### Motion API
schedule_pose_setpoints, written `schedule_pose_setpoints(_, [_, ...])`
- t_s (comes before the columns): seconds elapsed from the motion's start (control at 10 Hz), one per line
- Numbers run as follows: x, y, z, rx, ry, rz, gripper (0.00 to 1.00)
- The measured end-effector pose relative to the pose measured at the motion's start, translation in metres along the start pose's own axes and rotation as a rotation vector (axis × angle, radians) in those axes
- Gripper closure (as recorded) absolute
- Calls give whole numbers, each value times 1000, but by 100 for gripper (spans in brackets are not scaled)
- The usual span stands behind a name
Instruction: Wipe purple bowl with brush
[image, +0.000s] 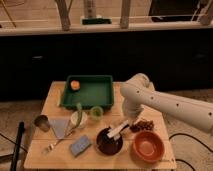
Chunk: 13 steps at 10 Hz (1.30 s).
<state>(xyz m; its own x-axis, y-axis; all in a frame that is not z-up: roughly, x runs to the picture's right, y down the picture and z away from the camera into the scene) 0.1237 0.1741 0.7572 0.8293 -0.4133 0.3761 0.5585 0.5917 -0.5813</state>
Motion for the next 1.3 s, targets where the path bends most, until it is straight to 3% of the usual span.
schedule_pose_setpoints(0.3, [-34, -21, 7, -21, -16, -96, 100])
schedule_pose_setpoints(0.6, [-50, -9, 8, -35, -38, -123, 100])
schedule_pose_setpoints(1.1, [-5, 42, -2, -24, -35, -11, 100])
schedule_pose_setpoints(1.3, [5, 35, -4, -15, -17, 14, 100])
